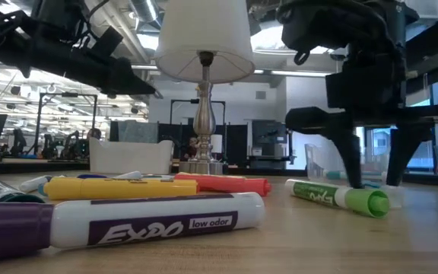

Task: Pick & Place Markers
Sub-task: Put the thick light blue dry erase marker into the transparent bin

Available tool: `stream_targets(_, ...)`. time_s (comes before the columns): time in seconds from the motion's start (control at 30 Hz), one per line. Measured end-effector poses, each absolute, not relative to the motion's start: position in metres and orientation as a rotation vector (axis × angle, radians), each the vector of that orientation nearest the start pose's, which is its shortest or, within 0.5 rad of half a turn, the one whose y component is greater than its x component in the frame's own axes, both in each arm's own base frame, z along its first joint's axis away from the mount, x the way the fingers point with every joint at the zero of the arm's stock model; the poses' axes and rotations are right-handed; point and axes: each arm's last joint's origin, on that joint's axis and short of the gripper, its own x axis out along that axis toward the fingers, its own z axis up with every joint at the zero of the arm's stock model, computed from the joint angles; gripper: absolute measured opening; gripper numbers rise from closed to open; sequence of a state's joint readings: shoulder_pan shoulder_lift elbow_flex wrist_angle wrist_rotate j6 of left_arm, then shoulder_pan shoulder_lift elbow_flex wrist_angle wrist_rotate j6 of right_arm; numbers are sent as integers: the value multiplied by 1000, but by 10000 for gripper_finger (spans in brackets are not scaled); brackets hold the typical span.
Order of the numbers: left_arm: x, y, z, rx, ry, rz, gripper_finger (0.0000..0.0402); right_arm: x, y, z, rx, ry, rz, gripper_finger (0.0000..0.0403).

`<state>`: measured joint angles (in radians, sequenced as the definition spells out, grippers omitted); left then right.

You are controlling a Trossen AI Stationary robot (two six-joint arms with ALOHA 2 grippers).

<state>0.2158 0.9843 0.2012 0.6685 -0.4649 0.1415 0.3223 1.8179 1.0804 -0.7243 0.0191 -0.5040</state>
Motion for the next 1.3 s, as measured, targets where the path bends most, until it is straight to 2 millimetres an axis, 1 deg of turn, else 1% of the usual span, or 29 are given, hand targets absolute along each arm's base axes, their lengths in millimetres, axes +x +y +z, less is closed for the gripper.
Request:
stream_targets(0.1,176,54,180,153,177,682,127,304,97,146,-611,1362,620,59)
stream_targets(0.3,177,57,178,153,190,690,127,309,94,149,-539,1367,564,58)
stream_targets(0.37,178,58,177,153,191,690,127,312,92,153,-545,1386,464,61)
stream_targets(0.43,178,58,176,154,195,690,127,310,89,163,-558,1459,356,67)
stream_targets(0.5,178,58,176,153,193,690,127,308,81,180,-582,1513,252,67)
stream_targets(0.6,178,58,178,152,176,691,127,302,62,205,-580,1512,47,63)
stream_targets(0.7,178,58,178,152,176,691,127,290,35,227,-516,1451,-178,63)
stream_targets(0.77,179,58,177,149,182,691,127,278,15,236,-433,1431,-294,63)
stream_targets(0.83,179,58,175,139,191,682,127,265,-4,240,-344,1421,-366,63)
stream_targets(0.9,181,57,173,125,194,639,127,253,-21,241,-272,1414,-467,63)
stream_targets(1.0,183,56,170,115,206,570,127,236,-46,238,-216,1395,-678,63)
stream_targets(1.07,184,56,168,115,214,568,127,231,-63,233,-153,1385,-789,63)
stream_targets(1.2,186,56,163,105,240,579,127,220,-92,219,-56,1385,-910,63)
stream_targets(1.27,187,57,161,91,247,581,127,215,-101,212,9,1373,-951,65)
stream_targets(1.3,187,57,160,85,252,581,127,212,-105,209,41,1376,-966,72)
